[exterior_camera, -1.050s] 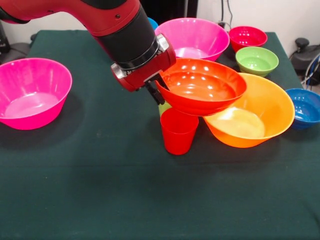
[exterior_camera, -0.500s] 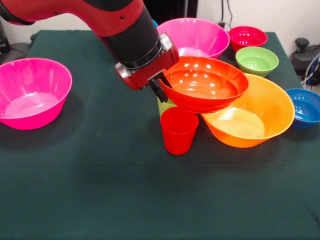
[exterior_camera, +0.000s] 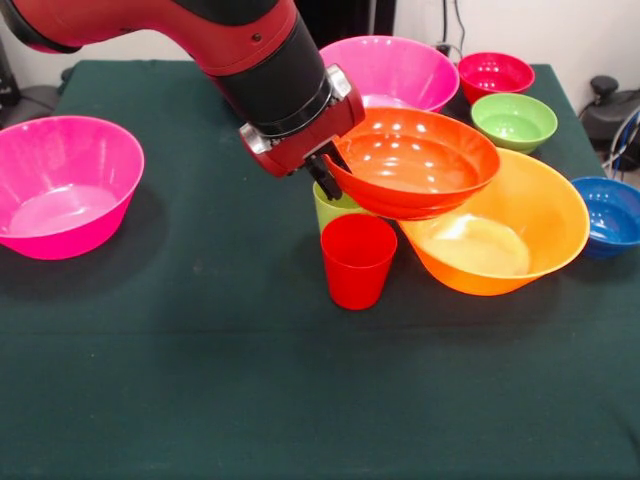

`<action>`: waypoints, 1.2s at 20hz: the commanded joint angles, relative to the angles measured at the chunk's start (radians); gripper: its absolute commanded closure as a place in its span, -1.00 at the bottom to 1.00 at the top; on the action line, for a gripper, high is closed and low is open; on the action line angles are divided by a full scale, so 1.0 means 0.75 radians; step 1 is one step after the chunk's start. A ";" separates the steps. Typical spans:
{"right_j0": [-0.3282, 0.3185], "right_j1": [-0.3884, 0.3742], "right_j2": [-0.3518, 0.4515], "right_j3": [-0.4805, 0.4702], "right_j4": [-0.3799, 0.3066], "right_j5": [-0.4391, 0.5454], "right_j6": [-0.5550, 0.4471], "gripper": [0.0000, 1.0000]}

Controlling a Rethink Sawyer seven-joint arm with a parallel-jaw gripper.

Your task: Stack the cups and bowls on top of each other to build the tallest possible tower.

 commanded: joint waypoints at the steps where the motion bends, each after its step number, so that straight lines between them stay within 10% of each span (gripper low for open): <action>1: -0.010 0.006 -0.027 0.046 -0.053 -0.090 0.050 1.00; 24: -0.012 0.024 -0.032 -0.021 -0.115 -0.140 0.005 1.00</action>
